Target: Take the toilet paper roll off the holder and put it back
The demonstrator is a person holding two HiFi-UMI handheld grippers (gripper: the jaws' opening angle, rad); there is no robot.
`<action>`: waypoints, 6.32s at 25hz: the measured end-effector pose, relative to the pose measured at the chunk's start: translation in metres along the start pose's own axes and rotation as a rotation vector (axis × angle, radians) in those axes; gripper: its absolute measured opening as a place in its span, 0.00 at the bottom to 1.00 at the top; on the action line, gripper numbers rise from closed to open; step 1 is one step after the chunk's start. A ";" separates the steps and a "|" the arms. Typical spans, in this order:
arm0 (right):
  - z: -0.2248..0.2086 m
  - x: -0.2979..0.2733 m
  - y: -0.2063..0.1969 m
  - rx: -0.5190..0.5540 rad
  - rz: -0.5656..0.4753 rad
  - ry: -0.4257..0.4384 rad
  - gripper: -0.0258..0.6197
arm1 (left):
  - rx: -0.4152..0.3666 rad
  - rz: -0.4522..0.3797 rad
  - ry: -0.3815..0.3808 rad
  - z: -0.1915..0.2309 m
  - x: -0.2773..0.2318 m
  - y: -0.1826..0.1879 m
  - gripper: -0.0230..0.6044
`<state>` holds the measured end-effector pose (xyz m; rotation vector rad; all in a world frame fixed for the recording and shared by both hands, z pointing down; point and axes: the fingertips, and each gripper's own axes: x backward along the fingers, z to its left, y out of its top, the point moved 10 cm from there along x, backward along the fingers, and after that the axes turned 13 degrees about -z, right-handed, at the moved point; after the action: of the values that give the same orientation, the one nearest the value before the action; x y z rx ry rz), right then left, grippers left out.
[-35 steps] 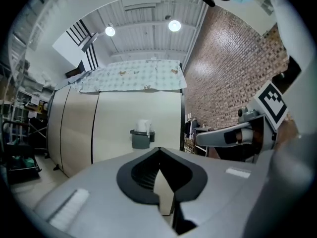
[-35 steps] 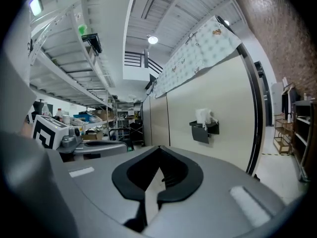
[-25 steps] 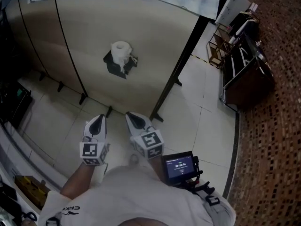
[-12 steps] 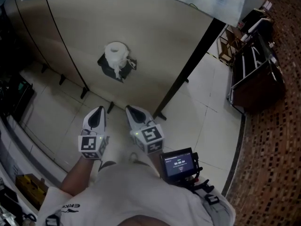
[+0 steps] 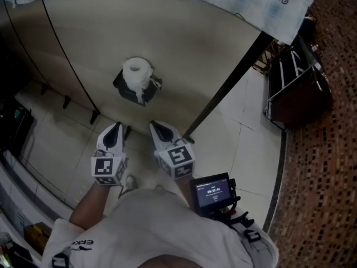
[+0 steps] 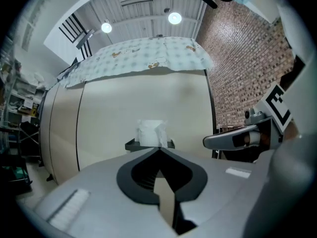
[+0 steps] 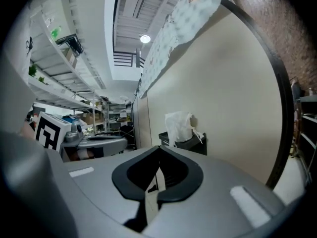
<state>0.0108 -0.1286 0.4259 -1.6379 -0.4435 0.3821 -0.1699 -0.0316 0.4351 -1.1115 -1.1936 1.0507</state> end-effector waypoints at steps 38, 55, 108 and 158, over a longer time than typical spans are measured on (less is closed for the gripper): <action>-0.019 -0.146 0.019 0.227 0.055 -0.154 0.77 | 0.049 -0.054 -0.219 0.106 -0.109 -0.010 0.04; -0.042 -0.201 0.014 0.313 0.101 -0.154 0.82 | 0.016 -0.067 -0.166 0.123 -0.105 -0.004 0.04; -0.091 -0.002 0.002 -0.271 -0.348 -0.491 0.75 | 0.011 -0.074 -0.404 0.035 -0.123 0.011 0.04; -0.112 -0.038 -0.128 -1.215 -0.725 -0.514 0.74 | -0.150 0.505 -0.666 0.095 -0.179 -0.146 0.41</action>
<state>0.0246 -0.2320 0.5652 -2.3210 -1.8569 -0.0880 -0.2765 -0.2227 0.5562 -1.2580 -1.5646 1.8421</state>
